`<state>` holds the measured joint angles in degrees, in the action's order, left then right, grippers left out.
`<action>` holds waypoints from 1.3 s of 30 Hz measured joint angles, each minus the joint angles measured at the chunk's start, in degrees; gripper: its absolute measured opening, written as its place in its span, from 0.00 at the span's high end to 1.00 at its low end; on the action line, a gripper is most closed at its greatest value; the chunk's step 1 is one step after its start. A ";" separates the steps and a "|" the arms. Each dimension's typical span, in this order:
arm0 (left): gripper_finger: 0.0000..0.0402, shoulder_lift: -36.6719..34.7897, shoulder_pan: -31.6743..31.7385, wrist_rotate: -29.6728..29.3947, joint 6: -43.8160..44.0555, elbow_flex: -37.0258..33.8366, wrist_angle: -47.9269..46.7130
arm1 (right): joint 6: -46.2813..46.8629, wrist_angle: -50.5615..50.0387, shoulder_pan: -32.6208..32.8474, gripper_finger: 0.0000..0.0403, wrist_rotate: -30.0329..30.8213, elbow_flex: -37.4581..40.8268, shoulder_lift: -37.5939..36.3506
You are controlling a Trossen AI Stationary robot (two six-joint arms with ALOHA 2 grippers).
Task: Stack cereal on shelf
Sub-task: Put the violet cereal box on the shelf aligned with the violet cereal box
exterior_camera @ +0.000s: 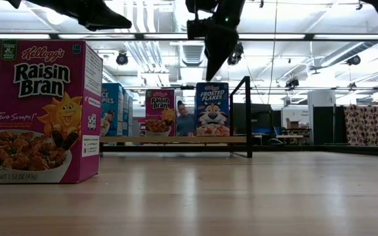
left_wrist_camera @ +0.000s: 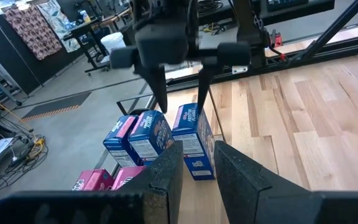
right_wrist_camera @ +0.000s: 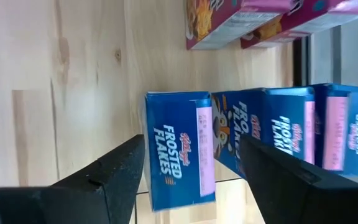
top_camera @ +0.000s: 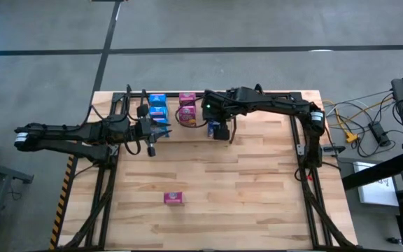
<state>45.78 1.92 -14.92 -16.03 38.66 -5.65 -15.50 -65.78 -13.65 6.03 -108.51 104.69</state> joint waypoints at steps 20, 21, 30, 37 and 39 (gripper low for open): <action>0.82 -0.02 -1.28 4.56 5.27 -0.01 -0.87 | 5.11 17.93 14.82 0.44 0.69 17.48 -18.25; 0.83 -0.01 -1.67 4.60 5.74 -0.01 -0.85 | 5.02 21.19 15.82 0.44 1.49 20.55 -19.68; 0.85 3.45 -5.72 5.19 10.15 -0.03 3.46 | -0.92 53.22 20.66 0.44 5.12 45.51 -31.97; 0.85 6.35 -9.13 5.16 14.77 0.84 3.75 | -5.17 67.35 20.81 0.44 4.02 57.71 -40.26; 0.85 7.28 -10.15 5.15 16.32 2.05 3.73 | -6.44 70.14 20.81 0.44 3.67 60.18 -42.49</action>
<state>53.06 -8.23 -9.77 0.28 40.71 -1.92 -21.93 4.36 7.16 9.71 -48.33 62.20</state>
